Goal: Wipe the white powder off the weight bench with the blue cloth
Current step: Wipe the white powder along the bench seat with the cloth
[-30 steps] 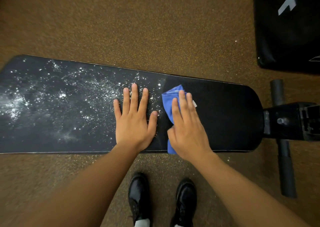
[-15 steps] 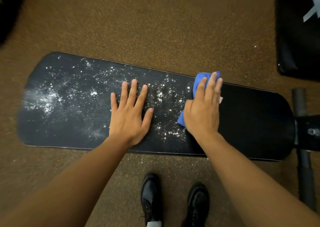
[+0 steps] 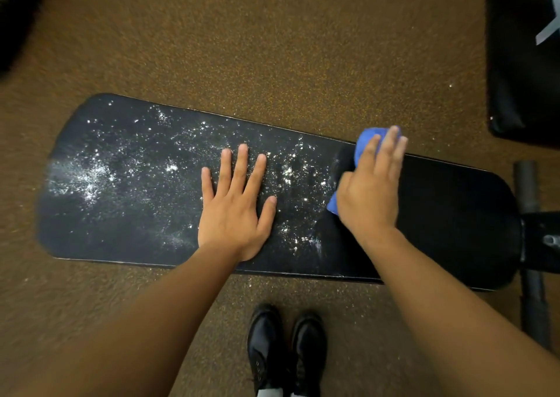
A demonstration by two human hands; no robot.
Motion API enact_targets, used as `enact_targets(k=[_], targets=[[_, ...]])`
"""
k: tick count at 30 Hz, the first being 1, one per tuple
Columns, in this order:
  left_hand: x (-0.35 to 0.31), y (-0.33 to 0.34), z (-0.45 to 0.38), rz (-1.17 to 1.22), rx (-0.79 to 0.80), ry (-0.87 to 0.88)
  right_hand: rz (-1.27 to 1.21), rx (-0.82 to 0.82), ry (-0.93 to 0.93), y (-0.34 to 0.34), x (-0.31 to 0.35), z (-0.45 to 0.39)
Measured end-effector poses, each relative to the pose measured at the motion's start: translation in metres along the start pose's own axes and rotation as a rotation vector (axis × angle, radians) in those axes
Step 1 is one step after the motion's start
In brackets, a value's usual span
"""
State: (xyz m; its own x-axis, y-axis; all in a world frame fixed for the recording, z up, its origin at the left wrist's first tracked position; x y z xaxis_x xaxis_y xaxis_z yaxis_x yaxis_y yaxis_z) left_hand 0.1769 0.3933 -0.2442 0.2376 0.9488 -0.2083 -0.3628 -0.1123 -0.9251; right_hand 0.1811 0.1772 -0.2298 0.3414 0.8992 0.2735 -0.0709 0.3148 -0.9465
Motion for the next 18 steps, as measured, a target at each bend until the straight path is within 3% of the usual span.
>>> enact_targets(k=[4, 8, 11, 14, 18], targets=[[-0.001, -0.001, 0.001, -0.003, -0.013, 0.004, 0.071, 0.092, -0.247, 0.018, 0.039, 0.041], [0.000, -0.002, 0.001, -0.002, -0.021, 0.002, 0.074, 0.194, -0.456, 0.019, 0.013, 0.106], [0.000, -0.001, 0.001, -0.014, -0.017, -0.003, 0.012, 0.128, -0.256, 0.007, -0.019, 0.075], [0.000, -0.002, 0.001, -0.017, -0.019, -0.008, -0.039, 0.040, -0.067, -0.002, -0.011, 0.018], [0.000, -0.001, 0.001, -0.008, -0.019, -0.003, 0.012, 0.035, -0.141, 0.010, 0.040, 0.001]])
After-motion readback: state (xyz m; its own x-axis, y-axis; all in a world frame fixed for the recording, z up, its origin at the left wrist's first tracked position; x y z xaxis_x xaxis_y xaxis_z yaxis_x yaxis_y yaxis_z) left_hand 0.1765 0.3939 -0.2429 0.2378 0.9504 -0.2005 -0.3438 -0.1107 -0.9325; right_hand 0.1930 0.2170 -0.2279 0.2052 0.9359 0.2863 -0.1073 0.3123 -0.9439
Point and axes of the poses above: each hand's wrist, its own z-axis away from the middle knuckle, its own y-axis out of the palm, x = y × z, the point moved 5 cm from there along -z, towards the middle knuckle, and after that the axes turned 8 degrees about x, right-handed, at the moved point
